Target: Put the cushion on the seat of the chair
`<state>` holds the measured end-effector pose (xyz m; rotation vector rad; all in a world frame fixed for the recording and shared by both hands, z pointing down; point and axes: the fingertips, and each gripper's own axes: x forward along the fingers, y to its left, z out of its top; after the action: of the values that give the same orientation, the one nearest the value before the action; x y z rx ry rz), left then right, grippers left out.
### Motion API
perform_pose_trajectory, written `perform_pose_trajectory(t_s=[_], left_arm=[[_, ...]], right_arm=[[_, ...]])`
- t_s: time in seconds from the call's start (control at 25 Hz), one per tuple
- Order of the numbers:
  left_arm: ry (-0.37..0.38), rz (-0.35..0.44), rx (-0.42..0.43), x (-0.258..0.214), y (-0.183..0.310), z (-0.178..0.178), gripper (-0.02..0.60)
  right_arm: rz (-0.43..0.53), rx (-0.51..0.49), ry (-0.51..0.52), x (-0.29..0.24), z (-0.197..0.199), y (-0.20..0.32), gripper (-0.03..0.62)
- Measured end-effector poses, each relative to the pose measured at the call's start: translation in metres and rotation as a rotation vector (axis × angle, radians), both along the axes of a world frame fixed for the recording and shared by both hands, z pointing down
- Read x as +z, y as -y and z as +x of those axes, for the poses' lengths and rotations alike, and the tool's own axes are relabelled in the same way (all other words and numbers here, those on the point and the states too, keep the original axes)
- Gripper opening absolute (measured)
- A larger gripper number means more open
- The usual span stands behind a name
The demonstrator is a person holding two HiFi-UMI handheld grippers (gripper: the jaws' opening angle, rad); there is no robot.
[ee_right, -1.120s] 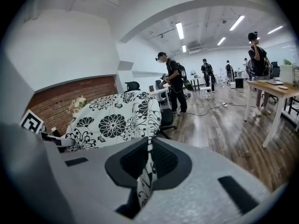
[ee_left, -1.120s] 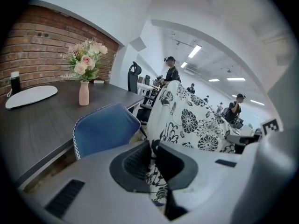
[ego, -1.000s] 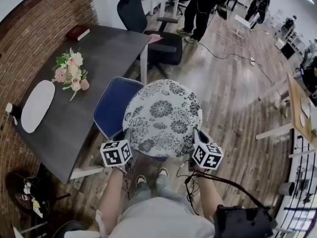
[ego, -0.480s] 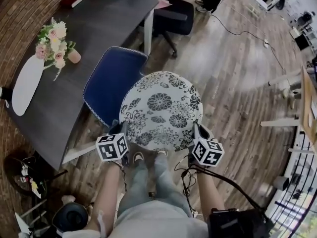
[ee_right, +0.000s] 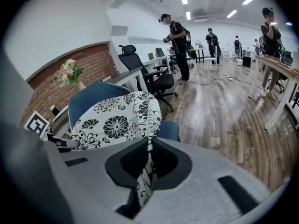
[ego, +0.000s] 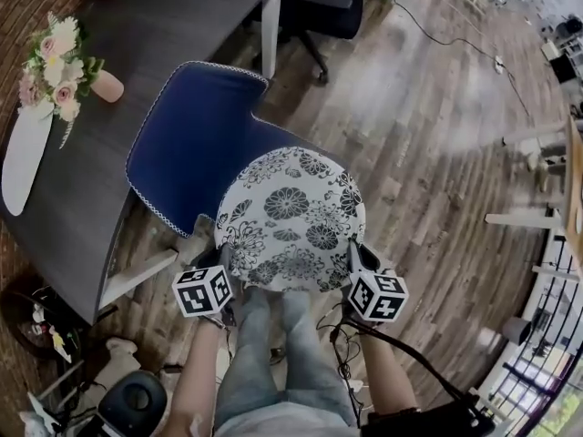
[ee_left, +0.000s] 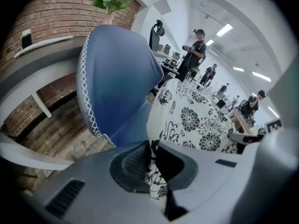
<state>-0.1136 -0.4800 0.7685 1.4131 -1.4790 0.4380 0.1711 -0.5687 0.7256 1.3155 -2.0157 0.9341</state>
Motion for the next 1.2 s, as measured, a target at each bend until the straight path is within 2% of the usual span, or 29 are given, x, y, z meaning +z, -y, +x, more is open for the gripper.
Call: perform_pose_trajectory(t_s=[0.28, 0.52, 0.88, 1.2], left_arm=[[0.013, -0.028, 0.003, 0.03, -0.001, 0.002, 0.017], [0.044, -0.053, 0.008, 0.05, 0.007, -0.01, 0.017], [0.112, -0.072, 0.035, 0.036, 0.014, -0.008, 0.017], [0.189, -0.092, 0.012, 0.033, -0.003, 0.002, 0.017]], right_arm=[[-0.029, -0.018, 0.001, 0.033, -0.002, -0.003, 0.014], [-0.039, -0.01, -0.001, 0.056, -0.004, 0.007, 0.014], [-0.045, -0.043, 0.006, 0.053, -0.005, 0.011, 0.014], [-0.03, -0.097, 0.011, 0.048, -0.002, 0.002, 0.014]])
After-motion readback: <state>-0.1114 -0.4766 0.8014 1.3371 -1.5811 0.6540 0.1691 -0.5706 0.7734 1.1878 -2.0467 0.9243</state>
